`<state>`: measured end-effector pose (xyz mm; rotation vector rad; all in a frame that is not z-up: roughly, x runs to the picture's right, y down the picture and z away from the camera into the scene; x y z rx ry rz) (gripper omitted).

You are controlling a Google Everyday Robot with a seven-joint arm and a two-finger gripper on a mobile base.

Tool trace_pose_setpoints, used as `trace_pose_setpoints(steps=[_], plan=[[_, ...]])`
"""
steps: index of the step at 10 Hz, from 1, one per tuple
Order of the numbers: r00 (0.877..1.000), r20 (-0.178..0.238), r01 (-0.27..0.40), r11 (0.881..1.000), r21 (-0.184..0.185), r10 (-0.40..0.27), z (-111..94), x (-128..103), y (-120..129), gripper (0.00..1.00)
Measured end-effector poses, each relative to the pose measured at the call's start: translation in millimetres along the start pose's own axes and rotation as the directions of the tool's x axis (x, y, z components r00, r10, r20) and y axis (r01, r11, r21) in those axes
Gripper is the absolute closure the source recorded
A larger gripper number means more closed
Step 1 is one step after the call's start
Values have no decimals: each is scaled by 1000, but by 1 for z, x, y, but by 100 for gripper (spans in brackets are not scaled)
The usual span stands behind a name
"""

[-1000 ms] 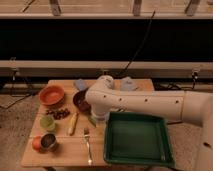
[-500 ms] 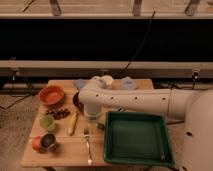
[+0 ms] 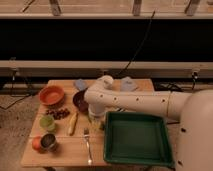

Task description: Place pepper in purple bowl

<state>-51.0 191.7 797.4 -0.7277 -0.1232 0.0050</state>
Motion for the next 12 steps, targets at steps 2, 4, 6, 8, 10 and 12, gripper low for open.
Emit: trace_pose_setpoints(steps=[2,4,6,8,10,12], plan=[[1000,-6,-9,1000,3,9,11,3,-4,35],[1000,-10,-20,1000,6,20,19,8,-6,35],[999,-7,-33,999,16,33,25,11,-9,35],[999,-6,-33,999,25,33,28,12,-11,35],[1000,-5,-26,999,30,26,32,12,-11,35],[1000,-3,-19,999,33,20,36,13,-9,35]])
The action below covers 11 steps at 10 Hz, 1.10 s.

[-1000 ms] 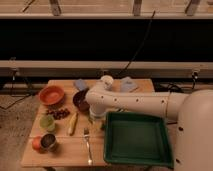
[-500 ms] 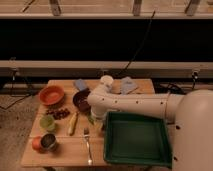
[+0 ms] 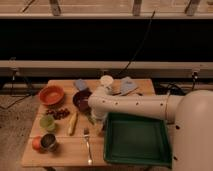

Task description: Place pepper in purple bowl

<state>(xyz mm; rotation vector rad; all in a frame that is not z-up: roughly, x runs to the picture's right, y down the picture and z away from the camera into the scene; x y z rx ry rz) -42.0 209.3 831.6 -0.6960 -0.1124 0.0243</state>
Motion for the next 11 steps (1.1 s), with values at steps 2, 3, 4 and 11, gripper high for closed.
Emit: trace_pose_setpoints(steps=[2,3,4,11], plan=[[1000,-1,5,1000,0,-5,3,1,1,36],[1000,-1,8,1000,-1,-8,4,2,1,43],[1000,-3,10,1000,-1,-10,5,3,1,54],[999,9,44,999,0,-44,-12,-1,5,100]])
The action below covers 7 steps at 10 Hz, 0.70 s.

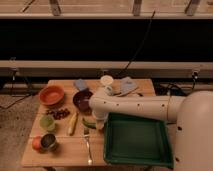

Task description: Place pepper in purple bowl

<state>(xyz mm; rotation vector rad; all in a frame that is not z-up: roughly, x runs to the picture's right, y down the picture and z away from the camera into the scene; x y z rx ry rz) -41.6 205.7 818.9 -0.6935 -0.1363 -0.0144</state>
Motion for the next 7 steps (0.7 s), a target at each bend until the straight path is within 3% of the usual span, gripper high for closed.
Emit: trace_pose_setpoints(steps=[3,7], plan=[[999,44,25,1000,-1,-25,-36,-15,1,100],[996,84,41,999,-12,-40,-55,-32,-11,100]])
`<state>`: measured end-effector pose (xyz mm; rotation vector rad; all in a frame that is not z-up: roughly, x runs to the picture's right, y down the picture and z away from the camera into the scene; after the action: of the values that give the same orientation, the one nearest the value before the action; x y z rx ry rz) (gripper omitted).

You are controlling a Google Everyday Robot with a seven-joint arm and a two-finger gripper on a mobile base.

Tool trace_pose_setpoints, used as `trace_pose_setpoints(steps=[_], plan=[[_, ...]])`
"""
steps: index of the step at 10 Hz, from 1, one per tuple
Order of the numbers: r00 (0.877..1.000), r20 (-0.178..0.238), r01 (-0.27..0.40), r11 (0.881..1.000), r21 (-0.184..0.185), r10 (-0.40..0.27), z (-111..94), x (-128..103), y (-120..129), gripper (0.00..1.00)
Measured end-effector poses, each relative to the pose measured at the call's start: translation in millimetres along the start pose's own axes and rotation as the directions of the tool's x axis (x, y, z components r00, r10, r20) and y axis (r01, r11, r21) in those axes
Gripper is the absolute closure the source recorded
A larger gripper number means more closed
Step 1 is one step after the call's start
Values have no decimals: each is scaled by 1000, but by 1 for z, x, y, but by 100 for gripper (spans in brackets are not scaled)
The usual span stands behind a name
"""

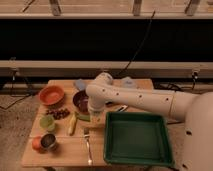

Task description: Place pepper in purple bowl

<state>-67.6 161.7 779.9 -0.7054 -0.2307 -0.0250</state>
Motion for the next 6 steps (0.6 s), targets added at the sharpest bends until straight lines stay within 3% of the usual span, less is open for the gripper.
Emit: trace_pose_setpoints(steps=[6], plan=[[1000,3,-2,1000,3,2,0,0,-1,100]])
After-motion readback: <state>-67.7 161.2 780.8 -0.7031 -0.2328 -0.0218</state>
